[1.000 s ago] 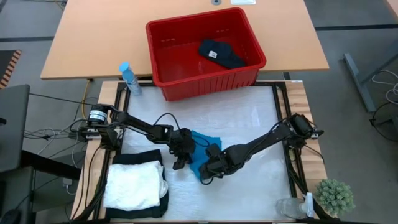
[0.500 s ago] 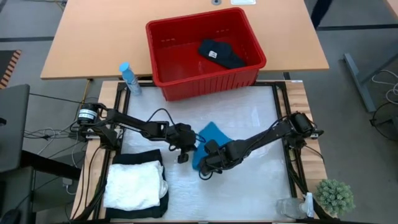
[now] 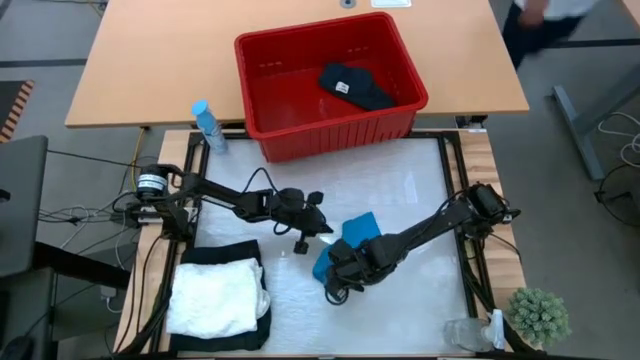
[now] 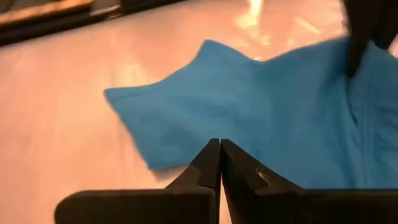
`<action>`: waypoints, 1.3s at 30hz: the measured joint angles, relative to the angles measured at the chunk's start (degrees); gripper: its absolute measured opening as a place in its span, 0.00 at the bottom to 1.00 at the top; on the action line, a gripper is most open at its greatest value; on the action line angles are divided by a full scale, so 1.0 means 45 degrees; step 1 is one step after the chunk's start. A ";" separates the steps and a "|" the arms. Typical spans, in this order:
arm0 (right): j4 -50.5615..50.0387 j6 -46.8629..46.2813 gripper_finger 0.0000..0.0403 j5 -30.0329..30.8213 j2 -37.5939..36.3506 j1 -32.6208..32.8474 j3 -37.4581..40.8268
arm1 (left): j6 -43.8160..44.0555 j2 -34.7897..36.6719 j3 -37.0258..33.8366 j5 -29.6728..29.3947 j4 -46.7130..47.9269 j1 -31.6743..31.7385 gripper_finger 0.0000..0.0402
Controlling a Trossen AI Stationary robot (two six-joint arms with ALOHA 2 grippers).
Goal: Fold Laundry from Bin
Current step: Fold the blue shorts from the red bin
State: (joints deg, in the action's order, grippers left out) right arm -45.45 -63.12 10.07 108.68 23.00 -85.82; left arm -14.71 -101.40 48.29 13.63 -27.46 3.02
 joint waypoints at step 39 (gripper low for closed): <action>-0.0053 0.0898 0.05 -0.0268 0.0000 0.0902 0.0000 | -0.1718 -0.4109 0.2259 -0.0221 0.2042 -0.1139 0.00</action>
State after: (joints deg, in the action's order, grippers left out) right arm -45.69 -59.08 8.86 108.68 27.05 -85.82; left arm -22.44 -119.89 58.46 12.64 -18.27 -2.11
